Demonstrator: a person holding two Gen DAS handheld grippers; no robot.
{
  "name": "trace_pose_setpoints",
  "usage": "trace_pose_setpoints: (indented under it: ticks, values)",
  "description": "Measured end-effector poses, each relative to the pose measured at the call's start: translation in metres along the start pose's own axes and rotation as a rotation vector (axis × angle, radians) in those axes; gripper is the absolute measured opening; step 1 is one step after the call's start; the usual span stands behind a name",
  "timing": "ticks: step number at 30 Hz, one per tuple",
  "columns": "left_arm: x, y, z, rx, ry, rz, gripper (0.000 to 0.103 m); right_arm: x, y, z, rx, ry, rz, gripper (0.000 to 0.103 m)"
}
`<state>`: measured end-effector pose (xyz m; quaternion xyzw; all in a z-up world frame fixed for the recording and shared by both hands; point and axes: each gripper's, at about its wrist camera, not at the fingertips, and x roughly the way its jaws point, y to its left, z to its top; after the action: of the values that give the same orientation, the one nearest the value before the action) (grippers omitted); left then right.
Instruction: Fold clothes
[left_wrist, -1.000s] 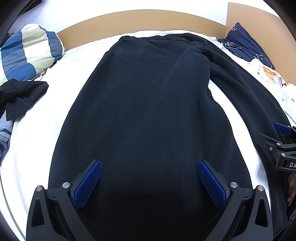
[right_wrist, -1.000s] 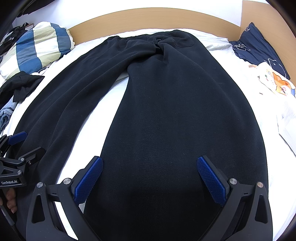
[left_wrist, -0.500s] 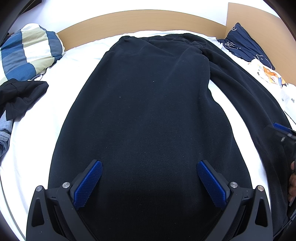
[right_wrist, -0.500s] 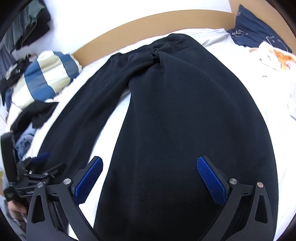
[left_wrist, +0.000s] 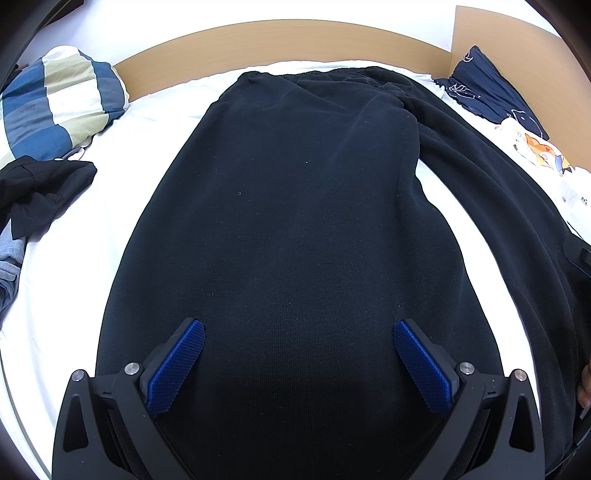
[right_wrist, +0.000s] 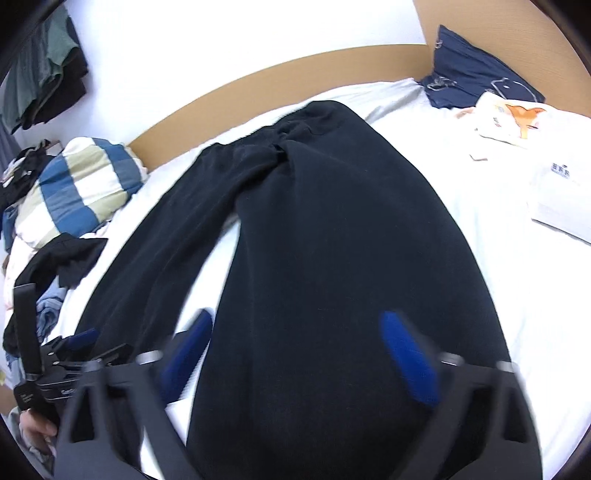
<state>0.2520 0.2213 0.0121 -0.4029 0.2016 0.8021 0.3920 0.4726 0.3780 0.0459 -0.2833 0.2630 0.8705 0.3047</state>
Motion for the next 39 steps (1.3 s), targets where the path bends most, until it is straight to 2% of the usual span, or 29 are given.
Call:
trace_pose_setpoints:
  ticks: [1,5,7,9,11,14,17,20,23,24,25,26,27,28,30,32,35,36,39]
  values:
    - [0.0,0.0,0.0,0.0,0.0,0.0,0.103,0.0,0.001,0.0,0.002,0.001,-0.003,0.059]
    - [0.0,0.0,0.0,0.0,0.0,-0.001,0.103,0.0,-0.001,0.0,-0.004,-0.006,0.007,0.043]
    - [-0.001,0.0,0.0,-0.001,0.0,-0.001,0.103,0.001,-0.005,0.001,-0.004,-0.01,0.014,0.021]
    - [-0.001,0.001,-0.001,-0.001,0.0,-0.001,0.103,0.003,-0.009,0.001,0.012,-0.012,0.029,0.013]
    - [-0.001,0.0,0.0,-0.001,0.0,-0.002,0.103,0.004,-0.013,0.001,0.027,-0.016,0.044,0.009]
    - [0.0,0.0,0.0,-0.002,0.0,-0.002,0.103,0.0,-0.014,0.0,0.034,-0.034,0.062,0.009]
    - [0.0,0.0,0.0,-0.002,0.0,-0.002,0.103,-0.001,-0.007,0.0,0.002,-0.024,0.042,0.009]
    - [0.001,0.0,0.0,-0.002,-0.001,-0.002,0.103,0.003,0.0,-0.002,-0.035,0.02,0.026,0.016]
    - [0.001,0.0,0.001,-0.001,-0.001,-0.003,0.103,0.007,0.005,-0.006,-0.062,0.053,0.015,0.018]
    - [0.001,0.0,0.001,-0.001,-0.001,-0.002,0.103,0.007,0.006,-0.007,-0.066,0.056,0.012,0.027]
    - [0.001,0.0,0.001,-0.001,-0.001,-0.002,0.103,0.006,0.006,-0.007,-0.068,0.056,0.011,0.041]
    - [0.001,0.0,0.001,-0.001,-0.001,-0.003,0.103,0.005,0.005,-0.007,-0.063,0.05,0.023,0.048]
    - [0.001,0.0,0.001,-0.001,-0.001,-0.002,0.103,0.004,0.002,-0.008,-0.051,0.038,0.046,0.062]
    - [0.001,0.0,0.001,-0.001,-0.001,-0.002,0.103,0.003,0.0,-0.008,-0.037,0.027,0.071,0.068]
    - [0.001,0.0,0.0,-0.003,-0.001,-0.003,0.103,0.003,-0.005,-0.009,-0.003,0.023,0.115,0.069]
    - [0.001,0.0,0.0,-0.004,-0.001,-0.003,0.103,0.006,-0.008,-0.011,0.022,0.039,0.142,0.076]
    - [0.001,0.0,0.0,-0.004,-0.001,-0.002,0.103,0.008,-0.008,-0.012,0.041,0.053,0.189,0.094]
    - [0.001,0.0,0.0,-0.004,-0.001,-0.002,0.103,0.008,-0.006,-0.012,0.039,0.051,0.208,0.102]
    - [0.001,0.0,0.0,-0.002,-0.002,0.001,0.103,0.009,-0.004,-0.013,0.038,0.052,0.229,0.103]
